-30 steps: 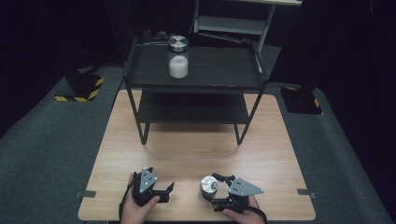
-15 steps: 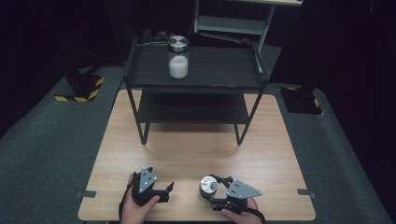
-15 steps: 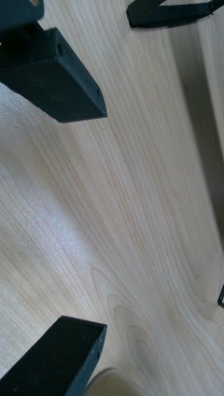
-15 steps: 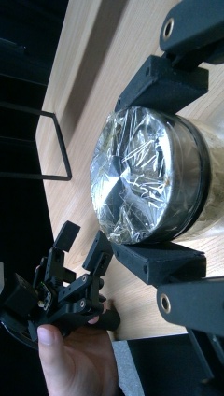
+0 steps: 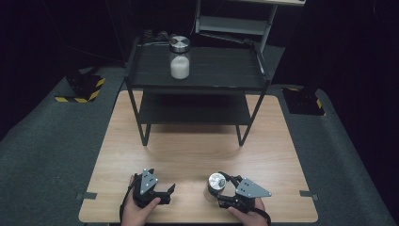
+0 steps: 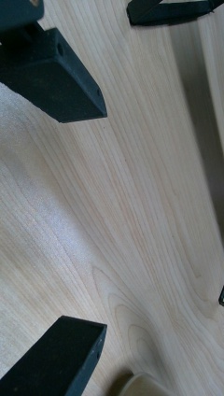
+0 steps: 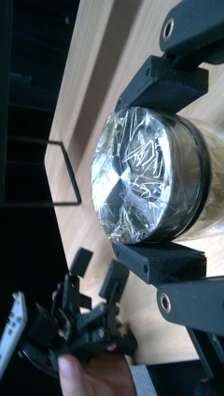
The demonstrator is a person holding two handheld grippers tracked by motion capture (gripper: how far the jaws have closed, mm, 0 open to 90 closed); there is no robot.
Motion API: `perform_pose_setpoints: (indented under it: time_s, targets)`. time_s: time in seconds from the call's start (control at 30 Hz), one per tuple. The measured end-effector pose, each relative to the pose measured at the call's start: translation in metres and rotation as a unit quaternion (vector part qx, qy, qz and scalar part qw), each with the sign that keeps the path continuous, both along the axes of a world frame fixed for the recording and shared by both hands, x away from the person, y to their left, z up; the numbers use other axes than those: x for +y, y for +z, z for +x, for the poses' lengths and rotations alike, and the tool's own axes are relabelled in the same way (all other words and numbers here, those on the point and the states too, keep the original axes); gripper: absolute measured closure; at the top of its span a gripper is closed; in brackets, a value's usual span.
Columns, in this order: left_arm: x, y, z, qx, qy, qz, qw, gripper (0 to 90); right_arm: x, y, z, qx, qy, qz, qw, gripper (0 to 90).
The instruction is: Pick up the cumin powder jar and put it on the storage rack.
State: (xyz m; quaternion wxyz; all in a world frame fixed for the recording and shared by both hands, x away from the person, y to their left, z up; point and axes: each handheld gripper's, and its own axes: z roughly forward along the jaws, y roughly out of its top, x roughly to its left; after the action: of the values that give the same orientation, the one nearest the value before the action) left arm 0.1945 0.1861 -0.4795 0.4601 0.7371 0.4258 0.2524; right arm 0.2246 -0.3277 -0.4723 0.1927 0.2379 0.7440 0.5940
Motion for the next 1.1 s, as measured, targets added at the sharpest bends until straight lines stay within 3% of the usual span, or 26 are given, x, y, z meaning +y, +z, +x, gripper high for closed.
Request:
perform_pose_setpoints:
  time_s: [0.27, 0.6, 1.1]
  targets:
    - [0.000, 0.000, 0.000, 0.000, -0.002, 0.002, 1.0000, 0.9, -0.015, 0.004, -0.001, 0.004, -0.047, 0.015, 0.9988, 34.7]
    - [-0.001, 0.001, 0.000, 0.001, -0.004, 0.002, 1.0000, 0.9, -0.028, 0.010, -0.002, -0.002, -0.098, 0.014, 0.9950, 34.7]
    - [-0.002, 0.001, 0.000, 0.002, -0.013, 0.003, 0.9999, 0.9, -0.034, 0.048, 0.011, -0.016, -0.141, 0.012, 0.9898, 34.7]
